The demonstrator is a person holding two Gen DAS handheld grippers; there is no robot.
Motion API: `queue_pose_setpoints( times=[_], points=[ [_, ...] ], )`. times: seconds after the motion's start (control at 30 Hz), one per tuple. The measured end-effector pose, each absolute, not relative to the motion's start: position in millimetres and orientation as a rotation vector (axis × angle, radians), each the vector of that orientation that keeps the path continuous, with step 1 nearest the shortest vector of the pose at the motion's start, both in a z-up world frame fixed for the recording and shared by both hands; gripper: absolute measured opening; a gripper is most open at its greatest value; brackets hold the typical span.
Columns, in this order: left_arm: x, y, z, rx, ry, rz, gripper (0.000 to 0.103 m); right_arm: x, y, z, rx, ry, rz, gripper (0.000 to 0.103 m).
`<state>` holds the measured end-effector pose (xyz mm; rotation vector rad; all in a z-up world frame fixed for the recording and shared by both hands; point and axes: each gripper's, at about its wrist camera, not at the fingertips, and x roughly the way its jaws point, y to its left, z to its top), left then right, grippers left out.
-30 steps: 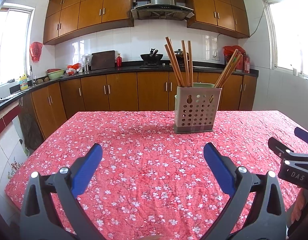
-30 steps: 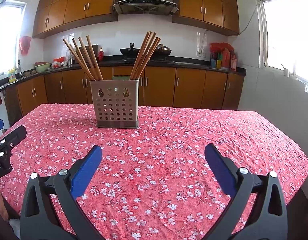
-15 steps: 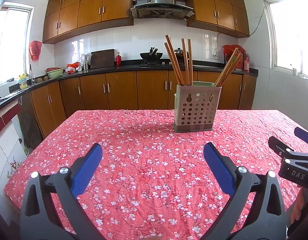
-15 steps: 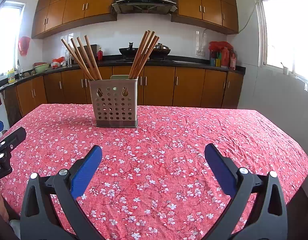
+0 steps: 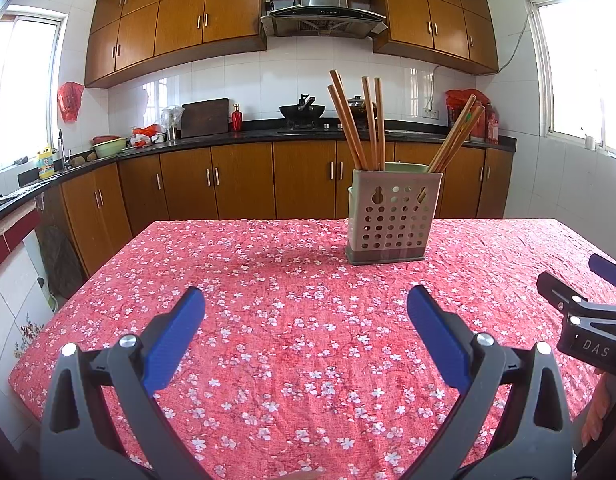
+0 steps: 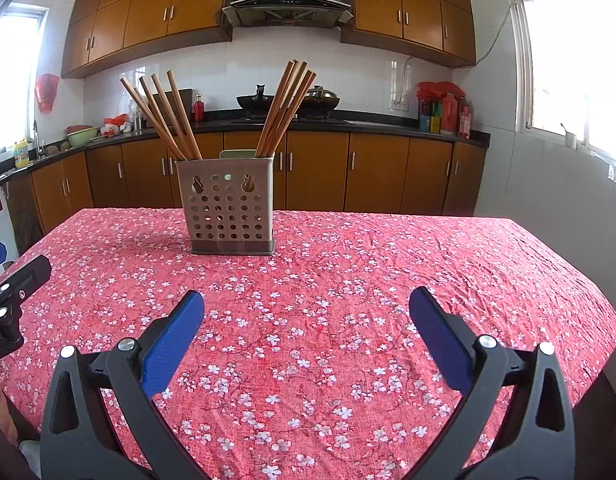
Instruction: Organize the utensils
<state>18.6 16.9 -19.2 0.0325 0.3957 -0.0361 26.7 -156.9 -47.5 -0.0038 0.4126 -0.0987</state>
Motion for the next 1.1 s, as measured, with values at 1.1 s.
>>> queue_pose_setpoints(
  times=[1.1],
  points=[
    [19.3,20.2,-23.3,0.03,0.398,-0.037,0.099,26.6,-157.0,-47.3,-0.003,0.413,-0.099,0.101]
  ],
)
